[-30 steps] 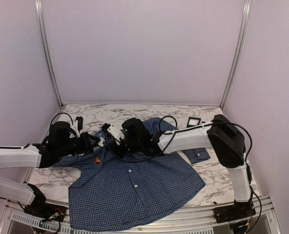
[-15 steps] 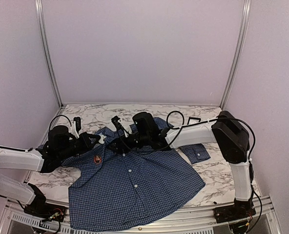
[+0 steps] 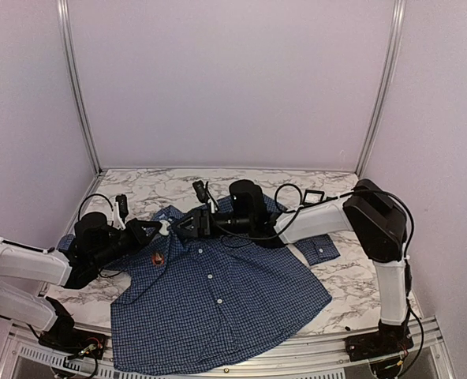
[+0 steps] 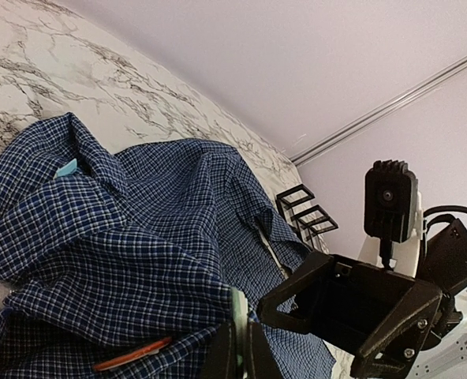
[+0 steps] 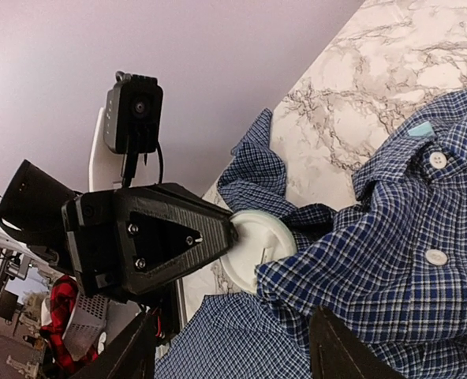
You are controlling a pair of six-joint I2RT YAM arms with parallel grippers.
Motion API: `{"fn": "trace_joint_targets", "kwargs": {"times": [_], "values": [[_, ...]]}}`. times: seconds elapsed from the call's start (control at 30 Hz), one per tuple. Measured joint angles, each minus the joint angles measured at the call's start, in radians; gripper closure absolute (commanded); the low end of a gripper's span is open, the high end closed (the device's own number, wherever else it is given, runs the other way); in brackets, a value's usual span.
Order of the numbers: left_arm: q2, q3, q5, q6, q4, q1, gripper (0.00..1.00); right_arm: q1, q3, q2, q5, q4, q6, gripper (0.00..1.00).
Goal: Remove the brooch from the garment
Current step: Open the brooch with the flattened clothing.
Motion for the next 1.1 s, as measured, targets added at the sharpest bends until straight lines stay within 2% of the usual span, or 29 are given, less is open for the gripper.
{"fn": "trace_joint_targets", "kwargs": {"times": [0.37, 0.87, 1.1], "values": [[0.0, -0.013, -0.001, -0.018, 0.064, -0.014, 1.0, -0.013, -0.006, 0.063, -0.053, 0.127, 0.206, 0.39], [0.037, -0.017, 0.026, -0.019, 0.136, -0.023, 1.0, -0.038, -0.002, 0.16, -0.109, 0.262, 0.365, 0.43], [0.045, -0.017, 0.034, -0.022, 0.152, -0.026, 1.0, -0.042, -0.002, 0.16, -0.119, 0.338, 0.415, 0.39]]}}
